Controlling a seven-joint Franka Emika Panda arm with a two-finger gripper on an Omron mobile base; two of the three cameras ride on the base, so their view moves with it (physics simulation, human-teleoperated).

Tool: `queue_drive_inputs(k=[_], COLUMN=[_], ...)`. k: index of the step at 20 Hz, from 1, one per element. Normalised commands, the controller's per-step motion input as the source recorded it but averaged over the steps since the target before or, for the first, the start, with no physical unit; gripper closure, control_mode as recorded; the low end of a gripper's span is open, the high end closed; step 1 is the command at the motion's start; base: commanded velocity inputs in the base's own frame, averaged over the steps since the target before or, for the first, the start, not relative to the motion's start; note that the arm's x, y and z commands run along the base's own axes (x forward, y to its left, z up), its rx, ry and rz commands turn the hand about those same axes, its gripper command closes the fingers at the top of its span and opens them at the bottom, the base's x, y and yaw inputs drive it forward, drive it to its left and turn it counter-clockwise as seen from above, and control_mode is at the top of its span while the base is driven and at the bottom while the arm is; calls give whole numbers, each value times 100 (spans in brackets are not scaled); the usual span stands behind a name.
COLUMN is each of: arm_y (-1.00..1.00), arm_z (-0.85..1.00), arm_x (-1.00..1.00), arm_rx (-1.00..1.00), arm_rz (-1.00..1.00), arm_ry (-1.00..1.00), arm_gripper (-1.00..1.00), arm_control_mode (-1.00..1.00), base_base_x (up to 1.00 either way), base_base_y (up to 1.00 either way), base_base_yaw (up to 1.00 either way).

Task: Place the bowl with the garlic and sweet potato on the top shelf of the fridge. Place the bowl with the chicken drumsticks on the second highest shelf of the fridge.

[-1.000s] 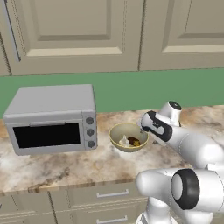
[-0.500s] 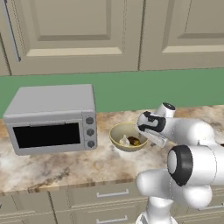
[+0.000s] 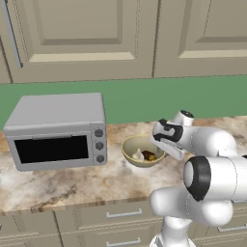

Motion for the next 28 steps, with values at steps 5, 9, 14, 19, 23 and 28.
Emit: queue_drive_inputs(k=[5, 9, 14, 19, 23, 28], arm_y=[0, 0, 0, 0, 0, 0], arm_z=[52, 98, 100, 100, 88, 16], arm_x=[-62, -99, -100, -100, -99, -14], arm_rx=[1, 0, 0, 0, 0, 0], arm_rz=[0, 0, 0, 0, 0, -3], arm_ry=[-10, -20, -14, -1, 0, 2], arm_gripper=[100, 100, 100, 100, 100, 100], arm_control_mode=[-100, -100, -100, -100, -100, -100], base_base_x=[0, 0, 0, 0, 0, 0], base_base_y=[0, 0, 0, 0, 0, 0], base_base_yaw=[0, 0, 0, 0, 0, 0])
